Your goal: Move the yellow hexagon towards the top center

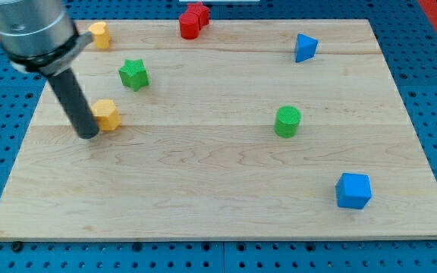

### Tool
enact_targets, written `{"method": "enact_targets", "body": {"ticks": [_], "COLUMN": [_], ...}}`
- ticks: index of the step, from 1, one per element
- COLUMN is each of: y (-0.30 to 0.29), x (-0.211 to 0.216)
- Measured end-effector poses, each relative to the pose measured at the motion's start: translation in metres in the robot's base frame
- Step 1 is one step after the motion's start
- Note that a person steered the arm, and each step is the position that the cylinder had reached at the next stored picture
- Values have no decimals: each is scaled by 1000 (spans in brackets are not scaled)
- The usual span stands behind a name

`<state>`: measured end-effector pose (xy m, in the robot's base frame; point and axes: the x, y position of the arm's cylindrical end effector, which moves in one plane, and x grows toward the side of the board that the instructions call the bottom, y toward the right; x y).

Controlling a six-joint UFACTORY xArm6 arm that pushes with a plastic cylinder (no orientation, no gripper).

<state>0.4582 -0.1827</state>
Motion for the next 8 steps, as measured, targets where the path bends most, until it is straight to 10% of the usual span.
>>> {"method": "enact_targets", "body": {"ticks": [4, 8], "y": [-15, 110], "x": [-18, -77]}}
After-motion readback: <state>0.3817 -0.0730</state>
